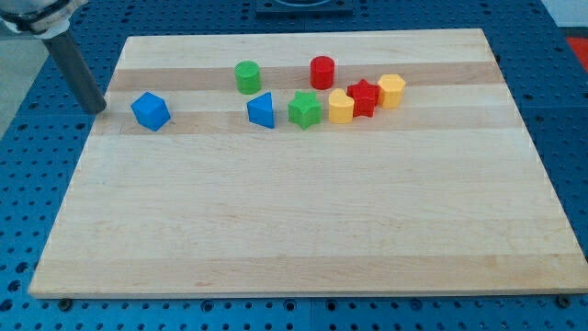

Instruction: Adjust the blue cube at the left side of the blue triangle

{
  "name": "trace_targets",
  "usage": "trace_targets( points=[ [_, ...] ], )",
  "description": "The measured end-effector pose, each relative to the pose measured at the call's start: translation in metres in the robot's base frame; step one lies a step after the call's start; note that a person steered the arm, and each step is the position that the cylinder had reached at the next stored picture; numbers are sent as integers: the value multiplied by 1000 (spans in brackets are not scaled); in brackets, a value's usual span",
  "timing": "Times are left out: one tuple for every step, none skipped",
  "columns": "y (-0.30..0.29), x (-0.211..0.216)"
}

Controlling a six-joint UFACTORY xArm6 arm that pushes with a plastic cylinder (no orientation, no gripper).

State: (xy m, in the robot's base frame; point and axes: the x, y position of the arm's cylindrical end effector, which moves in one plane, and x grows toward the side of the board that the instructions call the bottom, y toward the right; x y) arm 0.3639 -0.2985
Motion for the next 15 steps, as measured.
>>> trace_targets(
  points=[
    [30,11],
    [81,11],
    [123,11],
    [127,11],
    [92,47],
    [70,72],
    [70,61],
    [77,42],
    [86,33],
    [112,29],
    [136,28],
    [150,27],
    [155,25],
    [158,25],
    [163,24]
  ],
)
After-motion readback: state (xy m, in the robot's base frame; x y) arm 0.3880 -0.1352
